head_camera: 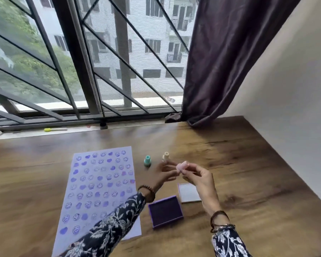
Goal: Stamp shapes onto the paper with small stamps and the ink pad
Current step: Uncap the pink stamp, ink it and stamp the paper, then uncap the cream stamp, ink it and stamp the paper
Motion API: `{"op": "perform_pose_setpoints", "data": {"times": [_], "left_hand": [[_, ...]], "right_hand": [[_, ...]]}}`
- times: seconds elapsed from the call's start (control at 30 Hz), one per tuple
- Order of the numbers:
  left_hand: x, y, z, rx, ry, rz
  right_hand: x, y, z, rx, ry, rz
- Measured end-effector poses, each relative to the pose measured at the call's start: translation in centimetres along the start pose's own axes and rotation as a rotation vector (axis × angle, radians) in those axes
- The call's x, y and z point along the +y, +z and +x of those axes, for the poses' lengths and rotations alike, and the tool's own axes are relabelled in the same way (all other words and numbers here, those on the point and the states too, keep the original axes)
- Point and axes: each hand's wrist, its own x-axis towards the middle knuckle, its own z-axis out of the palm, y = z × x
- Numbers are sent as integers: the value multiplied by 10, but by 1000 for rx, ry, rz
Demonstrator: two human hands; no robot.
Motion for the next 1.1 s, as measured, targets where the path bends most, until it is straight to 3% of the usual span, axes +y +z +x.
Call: {"op": "perform_pose_setpoints", "data": {"times": [0.23,0.5,0.63,0.73,0.83,0.97,1.1], "left_hand": [[-28,61,69,237,98,801],[-33,73,112,263,18,915],[-32,62,98,246,69,825],[-38,43,69,336,16,466],[-47,23,48,438,-78,251],[-45,11,51,557,-103,165],[-42,-5,44,502,-87,135]], "right_hand": [[20,-45,67,190,-81,-397],[40,-52,120,211,-83,-587],[43,-46,109,314,-56,-492],[46,-30,88,362,-115,-489],[46,-4,78,234,-159,-577],[51,21,92,63,-134,-647],[42,47,74,53,-150,-669]]}}
